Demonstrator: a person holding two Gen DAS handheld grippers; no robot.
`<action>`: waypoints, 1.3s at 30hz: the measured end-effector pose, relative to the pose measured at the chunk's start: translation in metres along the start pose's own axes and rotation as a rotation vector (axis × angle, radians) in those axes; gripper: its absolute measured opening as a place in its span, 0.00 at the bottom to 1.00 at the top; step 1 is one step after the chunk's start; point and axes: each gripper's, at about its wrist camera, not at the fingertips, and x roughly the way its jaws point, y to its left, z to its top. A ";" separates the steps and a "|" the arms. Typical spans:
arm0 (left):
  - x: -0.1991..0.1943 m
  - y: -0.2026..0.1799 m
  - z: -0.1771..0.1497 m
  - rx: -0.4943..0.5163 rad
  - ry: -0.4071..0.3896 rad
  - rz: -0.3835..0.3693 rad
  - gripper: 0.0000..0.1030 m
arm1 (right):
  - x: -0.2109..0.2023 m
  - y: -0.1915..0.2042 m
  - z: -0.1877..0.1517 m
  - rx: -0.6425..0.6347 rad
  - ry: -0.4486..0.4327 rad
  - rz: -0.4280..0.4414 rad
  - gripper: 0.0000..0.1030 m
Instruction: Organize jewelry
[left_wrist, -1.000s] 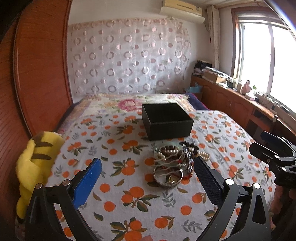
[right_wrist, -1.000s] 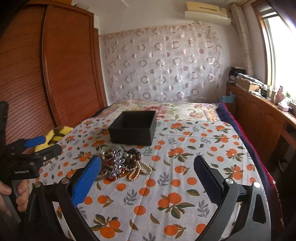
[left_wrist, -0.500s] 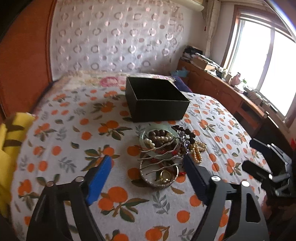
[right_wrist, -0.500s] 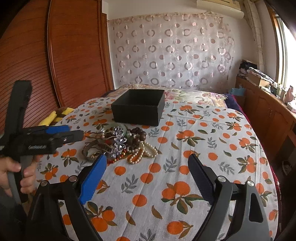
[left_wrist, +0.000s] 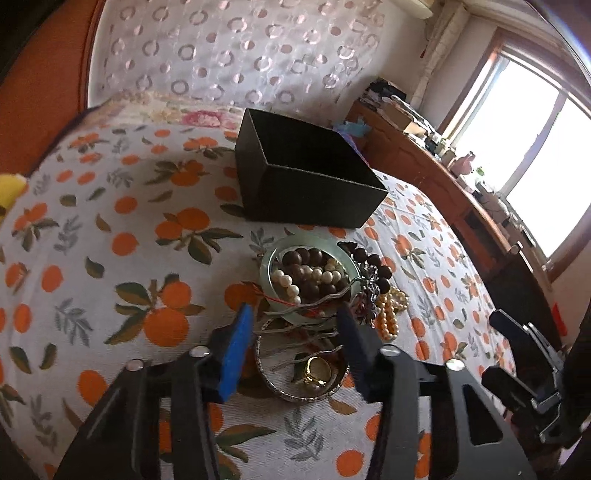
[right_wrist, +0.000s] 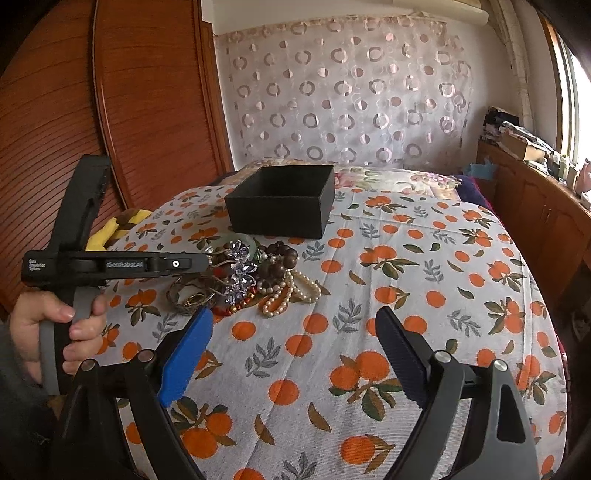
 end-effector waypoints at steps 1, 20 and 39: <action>-0.001 0.001 0.000 -0.006 -0.007 -0.005 0.37 | 0.000 0.000 0.000 -0.001 0.000 0.002 0.88; -0.059 -0.047 -0.002 0.079 -0.157 -0.212 0.01 | 0.003 -0.006 -0.003 0.005 0.015 -0.007 0.88; -0.114 -0.018 0.011 0.107 -0.312 -0.032 0.01 | 0.067 -0.005 0.046 -0.061 0.107 0.069 0.42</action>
